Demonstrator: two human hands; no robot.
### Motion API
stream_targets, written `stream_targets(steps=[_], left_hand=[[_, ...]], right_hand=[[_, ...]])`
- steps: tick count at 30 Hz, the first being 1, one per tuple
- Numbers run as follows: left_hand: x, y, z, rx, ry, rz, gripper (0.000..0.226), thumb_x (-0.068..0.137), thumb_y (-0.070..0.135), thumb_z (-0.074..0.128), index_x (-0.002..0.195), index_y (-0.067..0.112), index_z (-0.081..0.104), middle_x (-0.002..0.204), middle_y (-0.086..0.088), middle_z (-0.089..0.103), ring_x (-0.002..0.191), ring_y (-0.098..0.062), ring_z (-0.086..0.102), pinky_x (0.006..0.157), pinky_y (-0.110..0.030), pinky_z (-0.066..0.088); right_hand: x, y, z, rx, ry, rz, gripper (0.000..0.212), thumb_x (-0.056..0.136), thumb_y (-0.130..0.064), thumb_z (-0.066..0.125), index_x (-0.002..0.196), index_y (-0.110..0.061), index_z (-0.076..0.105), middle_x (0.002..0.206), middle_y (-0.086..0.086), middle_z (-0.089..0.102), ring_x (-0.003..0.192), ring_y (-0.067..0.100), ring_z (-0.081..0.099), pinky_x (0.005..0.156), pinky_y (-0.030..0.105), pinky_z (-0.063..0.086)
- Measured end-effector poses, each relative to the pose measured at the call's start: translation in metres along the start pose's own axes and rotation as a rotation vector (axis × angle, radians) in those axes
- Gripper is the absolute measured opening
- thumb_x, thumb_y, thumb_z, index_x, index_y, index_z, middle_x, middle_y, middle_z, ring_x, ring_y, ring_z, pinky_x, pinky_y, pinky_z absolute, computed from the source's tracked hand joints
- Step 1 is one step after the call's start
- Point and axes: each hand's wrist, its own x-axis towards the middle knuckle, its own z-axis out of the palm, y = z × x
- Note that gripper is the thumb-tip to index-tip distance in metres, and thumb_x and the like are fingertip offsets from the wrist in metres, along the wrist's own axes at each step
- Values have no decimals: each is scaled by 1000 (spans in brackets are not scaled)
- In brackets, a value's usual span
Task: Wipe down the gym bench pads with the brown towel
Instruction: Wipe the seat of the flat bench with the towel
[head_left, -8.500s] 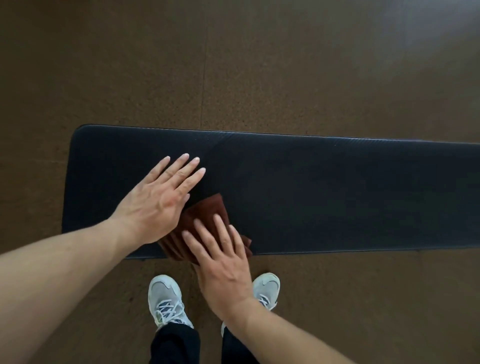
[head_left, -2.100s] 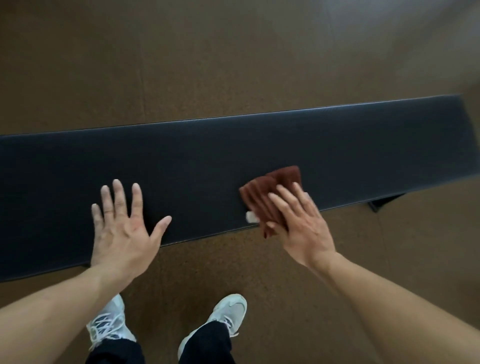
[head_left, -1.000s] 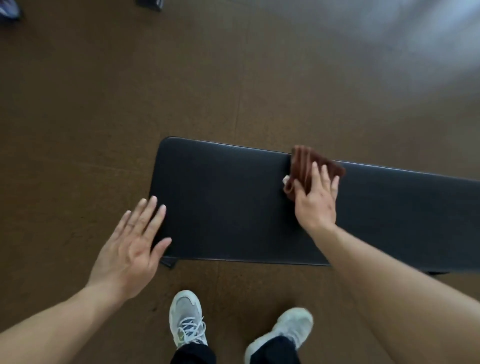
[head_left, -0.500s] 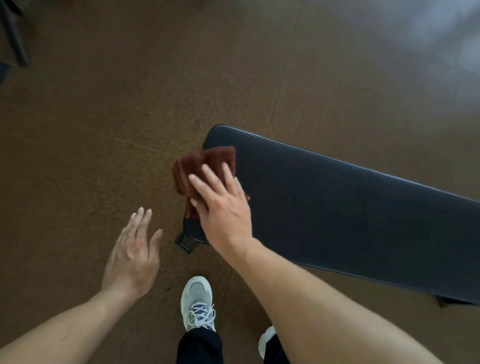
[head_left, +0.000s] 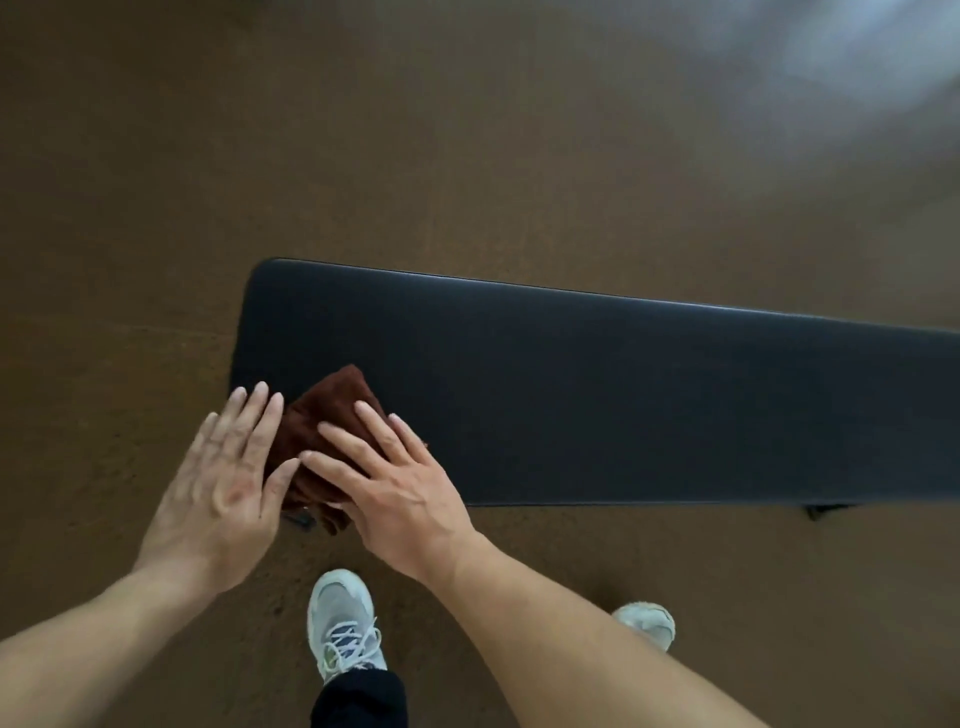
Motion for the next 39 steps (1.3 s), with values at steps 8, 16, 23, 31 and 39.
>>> stream_targets(steps=[8, 16, 23, 31, 39], left_hand=[[46, 173, 46, -92, -69, 83, 73, 98, 61, 13, 160, 27, -6, 168, 9, -4, 152, 1, -12, 127, -35, 4], [86, 352, 108, 4, -133, 69, 71, 98, 56, 19, 158, 27, -3, 167, 5, -13, 151, -9, -23, 126, -38, -6], [126, 485, 162, 136, -132, 71, 68, 99, 61, 17, 157, 35, -8, 166, 2, -20, 151, -21, -27, 123, -50, -12], [122, 492, 170, 238, -102, 16, 73, 98, 67, 16, 158, 35, -9, 166, -1, -20, 152, -24, -24, 124, -52, -6], [95, 474, 179, 226, -100, 148, 76, 98, 67, 12, 160, 28, -8, 167, 0, -19, 152, -22, -24, 125, -49, -5]], right_hand=[[-113, 139, -38, 25, 81, 245, 59, 107, -36, 47, 162, -37, 25, 173, -6, 19, 162, 23, -3, 130, 50, 10], [-289, 313, -77, 8, 188, 558, 57, 107, -34, 48, 160, -38, 29, 171, -7, 25, 162, 22, 1, 131, 46, 10], [-404, 449, -118, 66, 246, 852, 55, 110, -36, 41, 162, -41, 22, 172, -14, 16, 161, 15, -5, 131, 45, 10], [-438, 511, -147, 259, 485, 1283, 53, 110, -41, 41, 161, -39, 26, 172, -15, 17, 161, 16, 1, 127, 51, 23], [-357, 431, -121, 289, 601, 1347, 56, 109, -37, 45, 162, -32, 28, 172, -9, 21, 161, 23, 5, 127, 51, 19]])
